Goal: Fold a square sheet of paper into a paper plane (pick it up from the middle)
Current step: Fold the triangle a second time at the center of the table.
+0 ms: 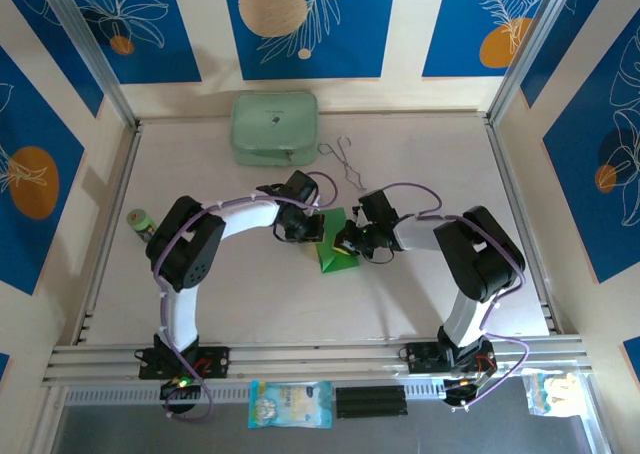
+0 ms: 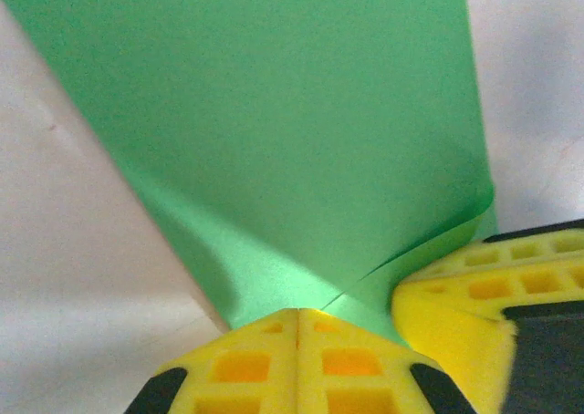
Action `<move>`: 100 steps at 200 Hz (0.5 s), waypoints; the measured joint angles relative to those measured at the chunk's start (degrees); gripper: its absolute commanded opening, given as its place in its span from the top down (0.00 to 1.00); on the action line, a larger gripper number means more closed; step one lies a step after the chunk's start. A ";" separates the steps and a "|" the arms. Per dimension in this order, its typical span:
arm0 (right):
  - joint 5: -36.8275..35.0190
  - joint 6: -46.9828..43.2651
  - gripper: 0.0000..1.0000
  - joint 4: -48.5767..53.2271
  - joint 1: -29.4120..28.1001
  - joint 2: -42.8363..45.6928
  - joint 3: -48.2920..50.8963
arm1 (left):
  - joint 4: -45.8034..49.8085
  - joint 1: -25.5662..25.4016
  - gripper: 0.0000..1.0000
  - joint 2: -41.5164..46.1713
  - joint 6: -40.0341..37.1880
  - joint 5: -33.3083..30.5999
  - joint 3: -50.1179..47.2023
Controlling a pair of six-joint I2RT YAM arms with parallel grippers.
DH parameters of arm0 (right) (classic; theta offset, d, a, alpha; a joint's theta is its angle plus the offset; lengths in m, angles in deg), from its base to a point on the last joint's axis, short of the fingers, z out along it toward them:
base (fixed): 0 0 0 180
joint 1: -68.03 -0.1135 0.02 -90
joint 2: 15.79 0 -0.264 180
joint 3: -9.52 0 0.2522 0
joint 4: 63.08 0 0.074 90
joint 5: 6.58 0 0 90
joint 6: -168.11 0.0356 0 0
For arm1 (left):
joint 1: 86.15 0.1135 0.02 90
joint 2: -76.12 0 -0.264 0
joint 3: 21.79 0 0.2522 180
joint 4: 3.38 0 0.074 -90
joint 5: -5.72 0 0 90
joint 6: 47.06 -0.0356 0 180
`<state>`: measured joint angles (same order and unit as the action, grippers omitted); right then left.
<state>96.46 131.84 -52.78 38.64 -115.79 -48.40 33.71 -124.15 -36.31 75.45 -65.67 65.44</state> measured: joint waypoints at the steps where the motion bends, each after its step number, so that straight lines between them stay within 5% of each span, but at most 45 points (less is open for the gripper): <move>1: -0.28 0.44 0.99 0.02 -0.11 0.07 0.00 | -0.09 0.00 0.93 0.07 0.13 -0.04 -0.04; 51: -5.81 8.50 0.99 1.22 -2.56 1.22 -0.07 | -9.38 -1.09 0.92 11.47 10.91 2.43 -10.93; 100: -6.08 9.55 0.99 1.95 -2.67 1.22 -0.46 | -15.06 -4.52 0.92 10.95 18.27 7.23 -15.63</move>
<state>90.38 141.40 -50.84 35.97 -114.57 -48.86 18.65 -128.67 -25.36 93.72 -58.43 49.82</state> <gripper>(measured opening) 0.048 0.081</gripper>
